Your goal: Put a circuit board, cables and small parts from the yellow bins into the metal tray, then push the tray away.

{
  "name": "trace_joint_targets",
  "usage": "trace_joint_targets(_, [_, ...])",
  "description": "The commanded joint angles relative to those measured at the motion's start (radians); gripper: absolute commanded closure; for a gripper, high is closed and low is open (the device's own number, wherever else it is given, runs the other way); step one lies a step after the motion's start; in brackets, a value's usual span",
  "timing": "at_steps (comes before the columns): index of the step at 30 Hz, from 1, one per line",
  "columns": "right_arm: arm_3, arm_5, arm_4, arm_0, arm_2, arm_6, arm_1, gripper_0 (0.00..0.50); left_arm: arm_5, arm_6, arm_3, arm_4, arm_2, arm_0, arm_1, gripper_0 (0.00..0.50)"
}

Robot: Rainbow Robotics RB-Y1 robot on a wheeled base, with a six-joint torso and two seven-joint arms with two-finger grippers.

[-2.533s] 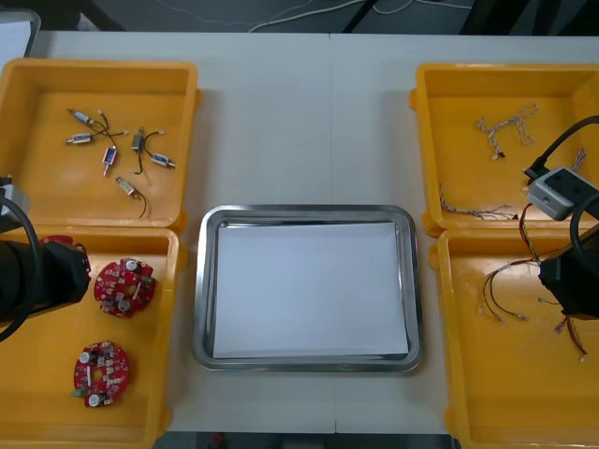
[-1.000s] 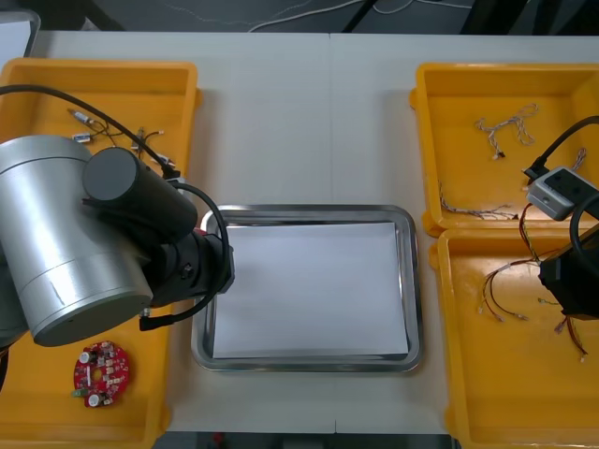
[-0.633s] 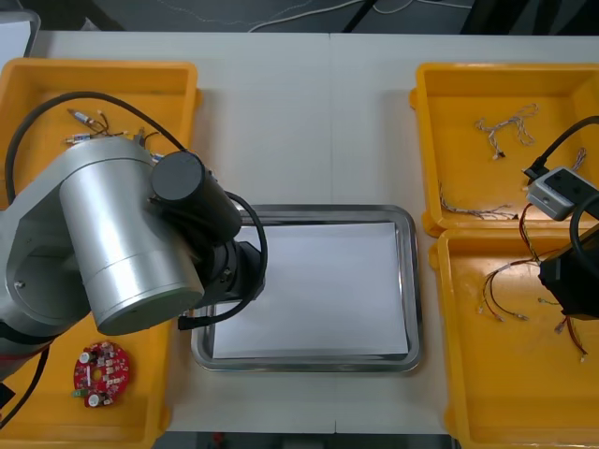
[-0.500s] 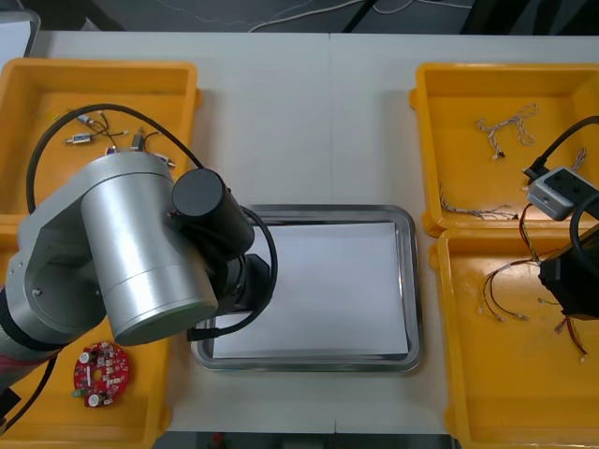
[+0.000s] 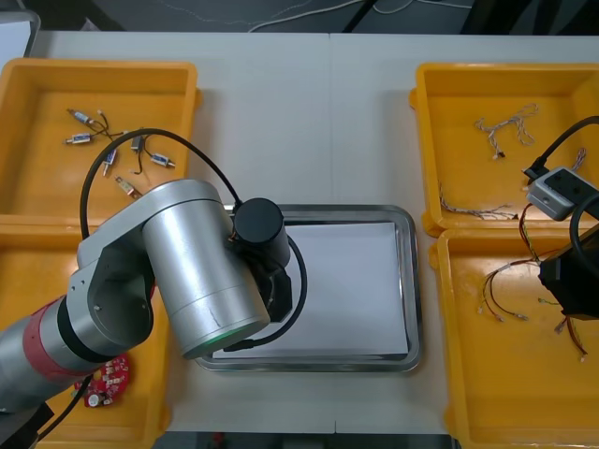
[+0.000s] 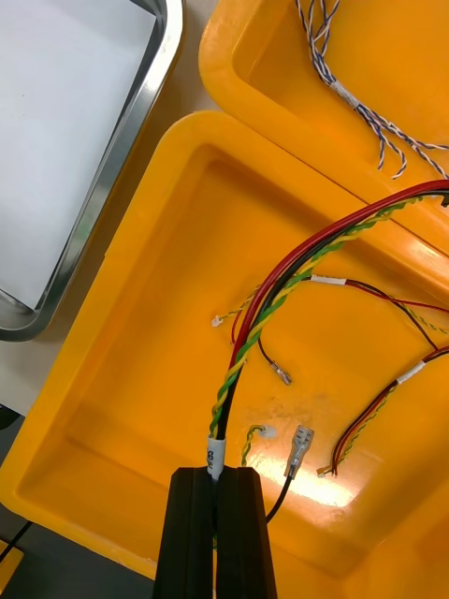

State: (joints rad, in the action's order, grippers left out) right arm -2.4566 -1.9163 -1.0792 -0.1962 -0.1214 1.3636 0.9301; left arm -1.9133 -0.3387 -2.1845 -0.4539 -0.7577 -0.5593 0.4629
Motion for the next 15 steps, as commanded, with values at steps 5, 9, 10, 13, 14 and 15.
trace_joint_targets(5, [-0.025, -0.004, 0.005, -0.015, 0.012, 0.025, 0.035, 0.5, 0.02, -0.097, -0.006, 0.075, -0.048, 0.05, -0.012, 0.5])
trace_joint_targets(9, [-0.025, -0.004, 0.005, -0.015, 0.012, 0.025, 0.035, 0.5, 0.031, -0.105, -0.006, 0.1, -0.061, 0.073, -0.012, 0.5])
trace_joint_targets(10, [-0.025, -0.004, 0.005, -0.015, 0.012, 0.025, 0.035, 0.5, 0.037, -0.108, -0.006, 0.107, -0.065, 0.081, -0.012, 0.5])
trace_joint_targets(13, [-0.025, -0.004, 0.005, -0.015, 0.012, 0.025, 0.035, 0.5, 0.049, -0.118, -0.006, 0.116, -0.066, 0.096, -0.012, 0.5])
trace_joint_targets(14, [-0.025, -0.004, 0.005, -0.015, 0.012, 0.025, 0.035, 0.5, 0.053, -0.121, -0.006, 0.119, -0.068, 0.102, -0.015, 0.5])
trace_joint_targets(15, [-0.025, -0.004, 0.005, -0.015, 0.012, 0.025, 0.035, 0.5, 0.056, -0.123, -0.006, 0.119, -0.068, 0.105, -0.015, 0.5])
